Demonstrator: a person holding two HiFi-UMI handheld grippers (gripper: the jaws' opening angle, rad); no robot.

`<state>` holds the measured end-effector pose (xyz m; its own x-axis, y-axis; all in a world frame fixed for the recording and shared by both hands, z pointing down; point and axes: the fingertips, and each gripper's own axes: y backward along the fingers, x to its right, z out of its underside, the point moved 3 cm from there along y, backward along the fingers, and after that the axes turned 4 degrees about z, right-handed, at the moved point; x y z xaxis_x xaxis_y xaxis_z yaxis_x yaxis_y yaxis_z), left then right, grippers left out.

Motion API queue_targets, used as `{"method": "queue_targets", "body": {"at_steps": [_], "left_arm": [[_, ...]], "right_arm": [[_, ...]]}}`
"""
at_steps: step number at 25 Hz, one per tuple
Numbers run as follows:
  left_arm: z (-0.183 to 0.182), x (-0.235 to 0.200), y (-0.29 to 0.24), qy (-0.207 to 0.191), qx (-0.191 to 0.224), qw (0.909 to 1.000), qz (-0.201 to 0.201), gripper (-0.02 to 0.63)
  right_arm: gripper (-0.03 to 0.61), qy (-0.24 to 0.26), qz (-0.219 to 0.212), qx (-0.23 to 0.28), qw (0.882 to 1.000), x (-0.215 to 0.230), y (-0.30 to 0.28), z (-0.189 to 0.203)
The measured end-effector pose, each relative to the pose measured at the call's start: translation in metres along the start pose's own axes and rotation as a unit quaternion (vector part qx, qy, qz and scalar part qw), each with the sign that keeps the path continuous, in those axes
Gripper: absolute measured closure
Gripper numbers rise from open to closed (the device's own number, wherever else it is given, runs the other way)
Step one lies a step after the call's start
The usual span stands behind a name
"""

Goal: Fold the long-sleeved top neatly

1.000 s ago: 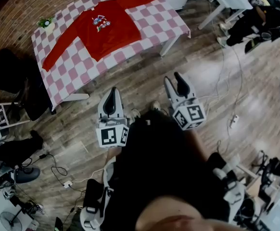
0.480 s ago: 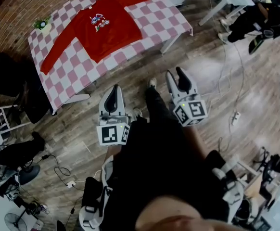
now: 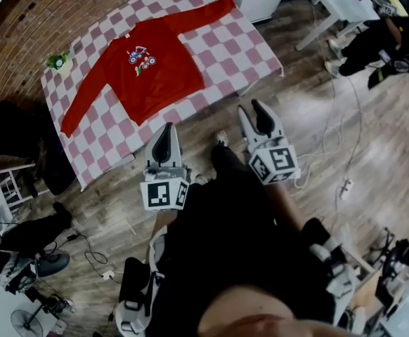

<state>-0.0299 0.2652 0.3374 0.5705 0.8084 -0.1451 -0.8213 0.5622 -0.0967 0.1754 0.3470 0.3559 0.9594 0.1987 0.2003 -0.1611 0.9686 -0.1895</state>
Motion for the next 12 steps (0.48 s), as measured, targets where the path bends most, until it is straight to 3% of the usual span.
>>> {"method": "queue_targets", "body": {"at_steps": [5,12], "left_arm": [[-0.010,0.007,-0.062,0.016,-0.002,0.9998,-0.008,0.606],[-0.011,0.014,-0.117,0.002,-0.011,0.9997,-0.022,0.606]], "right_arm": [[0.420,0.006,-0.020,-0.003,1.000,0.042,-0.048,-0.021],[0.422,-0.001,-0.028,-0.012,1.000,0.089,-0.105,-0.035]]}}
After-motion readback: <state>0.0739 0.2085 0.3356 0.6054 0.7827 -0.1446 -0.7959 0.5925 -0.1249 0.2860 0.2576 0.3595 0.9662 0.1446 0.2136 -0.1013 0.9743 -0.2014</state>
